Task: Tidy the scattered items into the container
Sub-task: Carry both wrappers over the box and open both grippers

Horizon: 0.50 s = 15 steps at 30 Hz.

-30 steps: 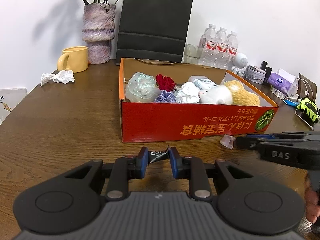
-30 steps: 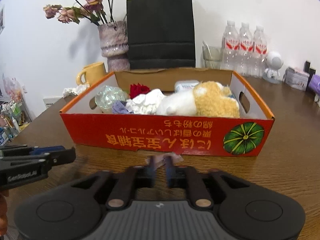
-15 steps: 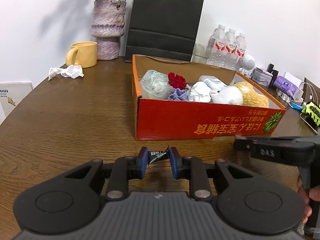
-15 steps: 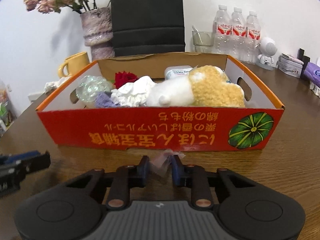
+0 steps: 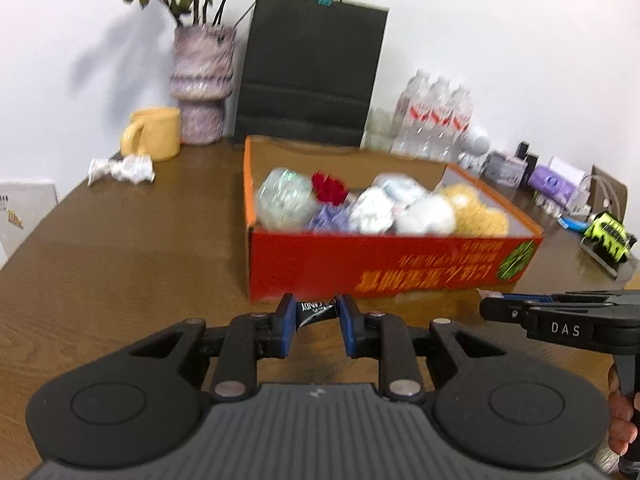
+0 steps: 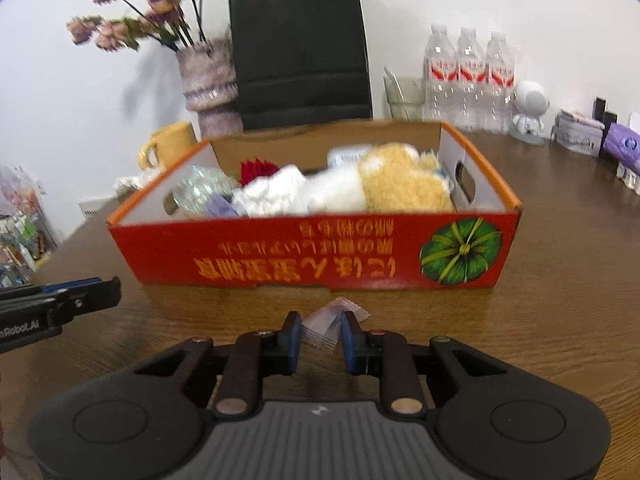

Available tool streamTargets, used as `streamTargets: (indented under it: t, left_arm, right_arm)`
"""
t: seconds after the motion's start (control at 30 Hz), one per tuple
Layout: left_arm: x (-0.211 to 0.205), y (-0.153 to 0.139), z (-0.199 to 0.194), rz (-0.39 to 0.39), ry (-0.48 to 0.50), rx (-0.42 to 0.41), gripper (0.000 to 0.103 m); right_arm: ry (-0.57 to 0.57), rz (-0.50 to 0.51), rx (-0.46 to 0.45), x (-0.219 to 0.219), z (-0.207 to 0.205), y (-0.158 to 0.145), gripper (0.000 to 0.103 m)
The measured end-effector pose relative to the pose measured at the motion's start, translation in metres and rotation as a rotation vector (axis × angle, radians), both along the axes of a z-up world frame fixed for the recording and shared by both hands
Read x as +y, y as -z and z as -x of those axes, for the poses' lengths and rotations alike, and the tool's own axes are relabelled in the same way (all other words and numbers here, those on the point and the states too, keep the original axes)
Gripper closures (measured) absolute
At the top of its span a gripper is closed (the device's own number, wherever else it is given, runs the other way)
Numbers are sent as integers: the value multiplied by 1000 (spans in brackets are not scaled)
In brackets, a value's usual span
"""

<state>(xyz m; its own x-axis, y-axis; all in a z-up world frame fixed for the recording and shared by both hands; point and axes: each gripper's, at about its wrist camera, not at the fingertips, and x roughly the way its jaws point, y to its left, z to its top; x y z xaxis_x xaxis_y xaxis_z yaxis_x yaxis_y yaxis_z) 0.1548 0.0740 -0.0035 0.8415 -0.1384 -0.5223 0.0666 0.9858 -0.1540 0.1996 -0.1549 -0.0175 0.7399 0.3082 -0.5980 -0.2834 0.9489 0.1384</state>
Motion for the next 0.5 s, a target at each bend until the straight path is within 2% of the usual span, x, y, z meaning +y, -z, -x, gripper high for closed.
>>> streamTargets:
  t: [0.13,0.27,0.4,0.5]
  left_arm:
    - [-7,-25,-5,1,28,-56,79]
    - [-18,-45,-27,2,45,-104,79]
    - [-27,-52,-58,26,46,-124,79]
    - [-32,-48,-88,49,34,-117,79]
  right_arm:
    - [-15,-27,-88,-7,1,-30,83]
    - [-16,-53,-154,-12,-17,-58,83]
    - [-4,-63,-197,-14,-47,-72,83]
    - [1,-72,-193,-14,-79,-74,83]
